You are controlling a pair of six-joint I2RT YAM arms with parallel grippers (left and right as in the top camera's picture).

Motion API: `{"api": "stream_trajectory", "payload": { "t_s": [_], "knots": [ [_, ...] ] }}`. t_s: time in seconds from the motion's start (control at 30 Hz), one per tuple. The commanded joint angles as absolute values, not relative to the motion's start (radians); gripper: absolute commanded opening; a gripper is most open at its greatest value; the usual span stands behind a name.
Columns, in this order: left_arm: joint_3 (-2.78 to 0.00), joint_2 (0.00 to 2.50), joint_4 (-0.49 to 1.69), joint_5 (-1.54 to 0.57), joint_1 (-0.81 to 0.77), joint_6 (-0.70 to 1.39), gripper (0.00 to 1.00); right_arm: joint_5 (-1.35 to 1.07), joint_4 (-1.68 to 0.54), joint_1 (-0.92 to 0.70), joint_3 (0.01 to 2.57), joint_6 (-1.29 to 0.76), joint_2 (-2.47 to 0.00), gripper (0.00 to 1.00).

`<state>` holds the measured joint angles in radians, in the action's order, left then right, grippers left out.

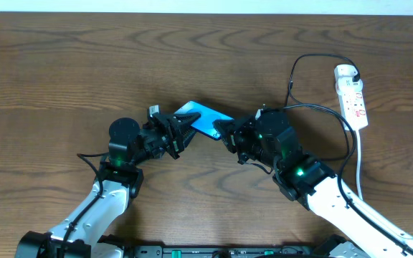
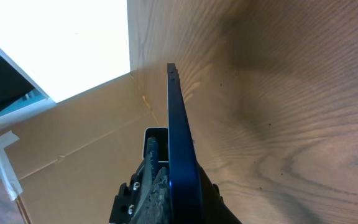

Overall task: Plug charger to phone and switch on socket
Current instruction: 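Hold the phone with the left gripper and open the right gripper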

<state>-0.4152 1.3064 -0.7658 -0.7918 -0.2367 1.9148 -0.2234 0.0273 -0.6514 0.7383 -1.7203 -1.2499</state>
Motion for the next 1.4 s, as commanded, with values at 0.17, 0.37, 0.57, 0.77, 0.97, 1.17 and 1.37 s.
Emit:
{"api": "stream_trajectory", "payload": {
  "t_s": [0.17,0.37,0.57,0.77,0.97,1.17,1.37],
  "knots": [
    [-0.434,1.303,-0.791,-0.793,-0.239,1.924,0.19,-0.336,0.012,-0.676,0.739,-1.716,-1.244,0.02],
    [-0.434,1.303,-0.791,-0.793,-0.239,1.924,0.13,-0.336,0.012,-0.676,0.739,-1.716,-1.244,0.05],
    [-0.434,1.303,-0.791,-0.793,-0.239,1.924,0.08,-0.336,0.011,-0.676,0.739,-1.716,-1.244,0.09],
    [-0.434,1.303,-0.791,-0.793,-0.239,1.916,0.08,-0.336,0.007,-0.676,0.739,-1.715,-1.244,0.23],
    [-0.434,1.303,-0.754,-0.793,-0.239,1.851,0.08,-0.335,-0.056,-0.676,0.739,-1.666,-1.244,0.34],
    [-0.434,1.303,-0.571,-0.793,-0.239,1.753,0.08,-0.239,-0.148,-0.675,0.739,-1.559,-1.244,0.42],
    [-0.434,1.303,-0.404,-0.801,-0.239,1.667,0.08,-0.096,-0.266,-0.675,0.739,-1.382,-1.244,0.52]
  ]
}}
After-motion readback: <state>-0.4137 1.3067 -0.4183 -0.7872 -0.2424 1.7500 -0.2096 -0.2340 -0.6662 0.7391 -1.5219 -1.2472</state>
